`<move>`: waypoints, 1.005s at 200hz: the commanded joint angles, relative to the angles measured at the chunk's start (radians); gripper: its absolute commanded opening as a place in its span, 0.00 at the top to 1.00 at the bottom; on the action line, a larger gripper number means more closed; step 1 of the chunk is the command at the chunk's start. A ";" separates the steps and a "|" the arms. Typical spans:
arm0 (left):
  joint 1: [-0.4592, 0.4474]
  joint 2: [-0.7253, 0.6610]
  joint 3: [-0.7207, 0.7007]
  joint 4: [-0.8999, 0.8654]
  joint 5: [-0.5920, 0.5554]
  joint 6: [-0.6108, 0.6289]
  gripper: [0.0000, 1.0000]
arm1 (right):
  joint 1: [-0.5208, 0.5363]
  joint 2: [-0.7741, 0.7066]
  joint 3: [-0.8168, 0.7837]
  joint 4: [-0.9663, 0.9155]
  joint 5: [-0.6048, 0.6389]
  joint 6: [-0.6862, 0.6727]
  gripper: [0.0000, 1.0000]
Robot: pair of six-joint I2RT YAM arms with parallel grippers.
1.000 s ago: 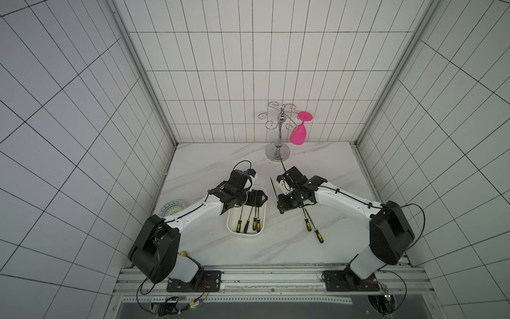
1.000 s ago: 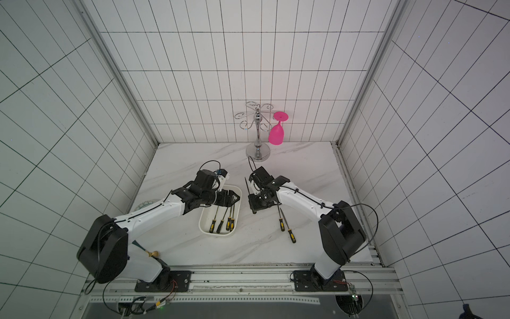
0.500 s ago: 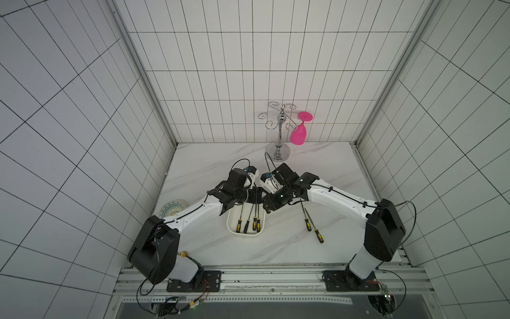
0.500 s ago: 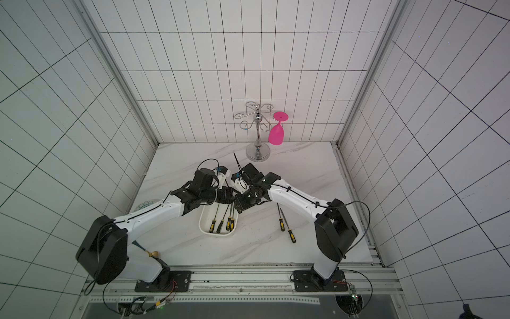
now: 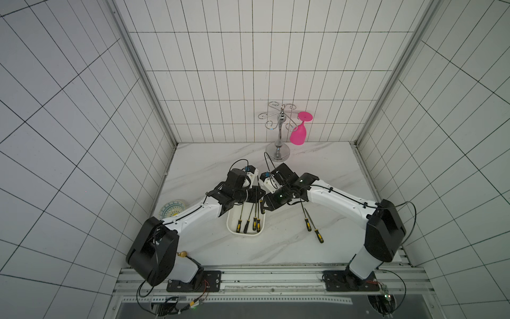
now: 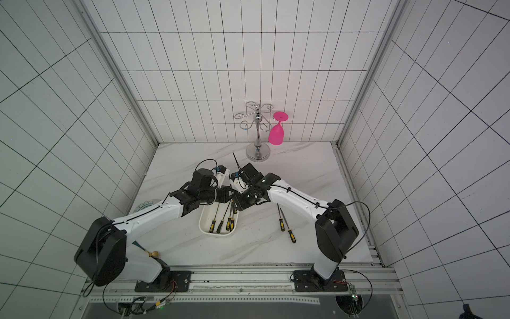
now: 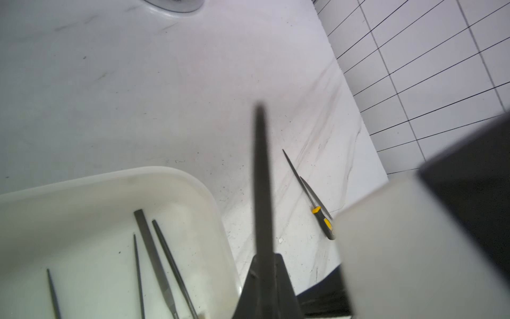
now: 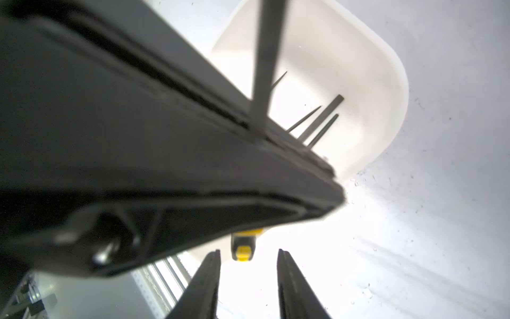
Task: Put the file tool into the storage box
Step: Place the file tool in the storage box.
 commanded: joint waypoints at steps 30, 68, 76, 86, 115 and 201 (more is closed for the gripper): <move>-0.006 -0.032 0.037 -0.286 -0.297 0.107 1.00 | -0.049 -0.086 -0.043 0.020 0.058 0.063 0.59; -0.041 0.038 0.072 -0.456 -0.457 0.146 1.00 | -0.082 -0.094 -0.077 0.022 0.078 0.091 0.59; -0.045 0.053 0.071 -0.463 -0.458 0.149 1.00 | -0.089 -0.096 -0.083 0.022 0.079 0.096 0.59; -0.049 0.072 0.067 -0.462 -0.445 0.149 1.00 | -0.097 -0.098 -0.088 0.022 0.081 0.100 0.59; -0.050 0.141 0.088 -0.469 -0.410 0.144 1.00 | -0.121 -0.108 -0.101 0.022 0.097 0.116 0.59; -0.048 0.130 0.121 -0.427 -0.415 0.122 0.59 | -0.197 -0.186 -0.219 -0.029 0.184 0.188 0.58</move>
